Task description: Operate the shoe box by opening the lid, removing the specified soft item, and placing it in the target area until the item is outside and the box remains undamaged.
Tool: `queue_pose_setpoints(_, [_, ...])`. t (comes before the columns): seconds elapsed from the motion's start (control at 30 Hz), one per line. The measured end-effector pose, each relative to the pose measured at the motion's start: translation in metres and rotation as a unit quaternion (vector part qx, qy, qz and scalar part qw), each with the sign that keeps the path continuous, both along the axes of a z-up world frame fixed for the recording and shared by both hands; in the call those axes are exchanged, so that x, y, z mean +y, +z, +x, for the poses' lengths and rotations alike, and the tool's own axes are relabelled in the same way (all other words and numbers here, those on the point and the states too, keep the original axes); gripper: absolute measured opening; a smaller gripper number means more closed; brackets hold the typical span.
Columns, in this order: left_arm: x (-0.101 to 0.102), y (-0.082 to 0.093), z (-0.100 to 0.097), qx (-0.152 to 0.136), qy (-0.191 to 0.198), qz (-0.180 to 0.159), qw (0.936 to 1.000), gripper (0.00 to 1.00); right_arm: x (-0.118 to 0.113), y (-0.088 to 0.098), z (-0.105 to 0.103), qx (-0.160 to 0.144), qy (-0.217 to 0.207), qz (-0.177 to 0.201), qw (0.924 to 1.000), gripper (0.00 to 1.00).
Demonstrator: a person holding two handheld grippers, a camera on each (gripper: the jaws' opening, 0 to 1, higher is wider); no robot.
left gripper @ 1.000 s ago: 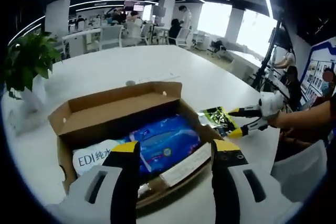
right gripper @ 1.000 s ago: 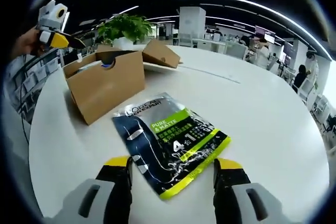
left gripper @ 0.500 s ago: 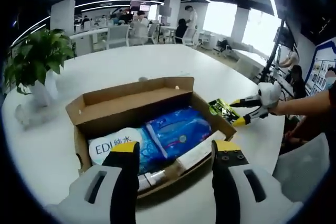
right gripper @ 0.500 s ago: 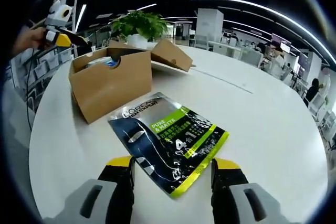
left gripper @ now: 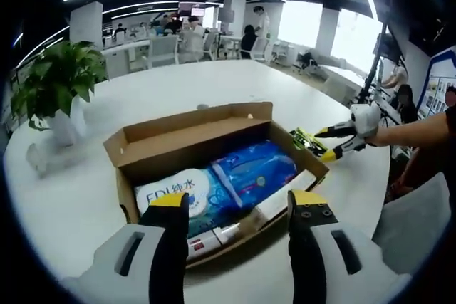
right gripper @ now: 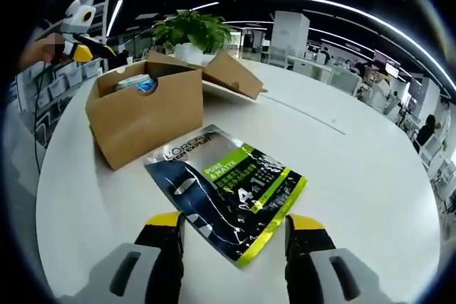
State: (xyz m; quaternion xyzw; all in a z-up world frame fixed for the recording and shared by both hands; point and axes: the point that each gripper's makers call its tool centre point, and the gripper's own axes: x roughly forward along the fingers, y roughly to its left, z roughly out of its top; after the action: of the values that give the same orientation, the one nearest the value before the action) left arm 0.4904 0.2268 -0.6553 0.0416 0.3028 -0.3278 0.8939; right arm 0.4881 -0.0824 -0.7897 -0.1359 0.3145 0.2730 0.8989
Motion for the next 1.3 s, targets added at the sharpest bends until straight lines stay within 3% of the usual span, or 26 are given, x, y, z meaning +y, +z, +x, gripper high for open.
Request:
queue_pose_setpoints(0.83, [0.009,0.0,-0.003,-0.006,-0.003,0.002,1.0,0.56,0.002,0.0,-0.007,0.003,-0.016,0.001,0.9999,0.53])
queue_pose_setpoints(1.3, [0.022,0.013,0.0,-0.02,-0.008,0.009,0.9997,0.56,0.0,0.028,-0.015,-0.011,-0.006,-0.005,0.9999,0.55])
